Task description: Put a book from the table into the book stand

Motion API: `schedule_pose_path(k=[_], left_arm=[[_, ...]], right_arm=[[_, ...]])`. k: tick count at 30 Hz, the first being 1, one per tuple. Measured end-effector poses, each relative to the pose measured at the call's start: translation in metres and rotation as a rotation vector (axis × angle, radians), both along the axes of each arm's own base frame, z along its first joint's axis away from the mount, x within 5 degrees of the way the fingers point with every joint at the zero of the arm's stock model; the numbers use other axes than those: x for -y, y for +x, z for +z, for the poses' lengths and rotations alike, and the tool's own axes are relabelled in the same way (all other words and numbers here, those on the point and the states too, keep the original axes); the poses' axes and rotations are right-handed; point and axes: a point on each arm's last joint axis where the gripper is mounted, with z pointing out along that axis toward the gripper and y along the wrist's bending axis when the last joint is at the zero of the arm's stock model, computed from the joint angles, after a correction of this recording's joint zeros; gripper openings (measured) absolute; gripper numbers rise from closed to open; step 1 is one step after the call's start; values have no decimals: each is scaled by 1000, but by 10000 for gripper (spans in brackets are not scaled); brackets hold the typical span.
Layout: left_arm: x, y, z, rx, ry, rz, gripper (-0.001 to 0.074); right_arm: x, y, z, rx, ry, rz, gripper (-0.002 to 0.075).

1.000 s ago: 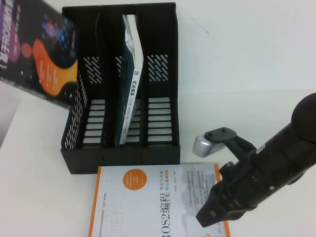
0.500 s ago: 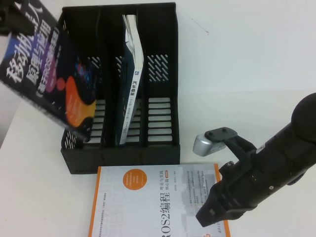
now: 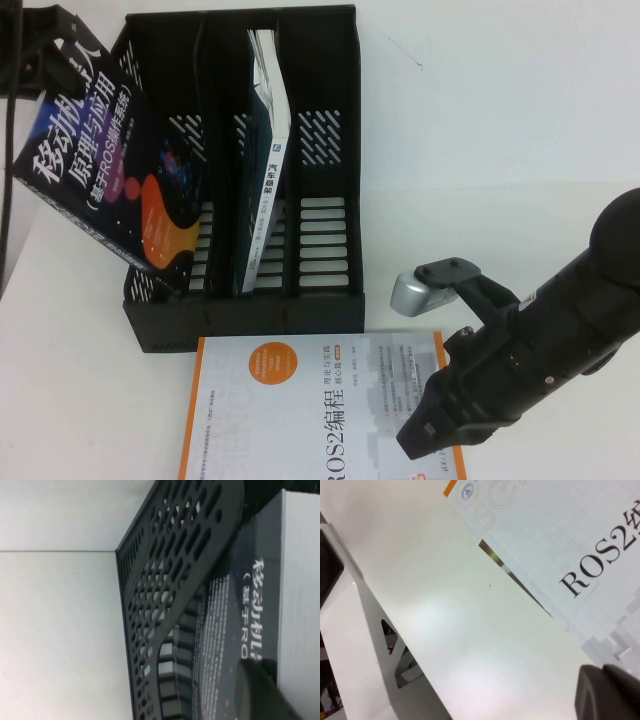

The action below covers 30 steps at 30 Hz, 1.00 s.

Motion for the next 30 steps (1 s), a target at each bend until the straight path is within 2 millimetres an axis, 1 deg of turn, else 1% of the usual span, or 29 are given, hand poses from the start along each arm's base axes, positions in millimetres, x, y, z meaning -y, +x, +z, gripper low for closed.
schedule_pose_path(k=[6,8,11,13,15,17,18,20,21,23,24,25,27,28,30], left_arm=[[0,6,-6,-2,-11,5,123],[0,7,-7,-4,-20,5,161],[2,10,-4,27,-56,18,278],[3,10,-2,38,-72,20,337],[3,10,-1,41,-79,19,361],[3,9,-1,42,-79,19,367],[3,9,-1,42,-79,19,361],[4,6,2,44,-78,15,319],[4,5,4,46,-72,10,275],[4,-2,11,58,-50,-1,158],[4,-7,16,71,-29,-7,103],[3,-13,22,86,-10,-14,67],[3,-25,36,120,23,-22,31],[4,-36,47,154,41,-26,20],[6,-54,64,209,63,-36,10]], right_arm=[[0,0,0,-2,-1,-5,5],[0,0,0,-2,-1,-5,5],[0,0,0,-1,-1,-5,5],[0,0,0,-1,-1,-5,5],[0,0,0,-1,-1,-5,5],[0,0,0,-1,-1,-7,5],[0,1,0,5,0,-12,5],[1,2,3,31,3,-32,5],[1,3,7,57,6,-45,5],[4,2,18,122,13,-65,5],[7,1,26,166,19,-68,5],[10,-2,35,210,22,-71,5],[18,-8,52,288,12,-73,5],[23,-12,61,326,1,-78,5],[34,-21,79,392,-25,-104,5]])
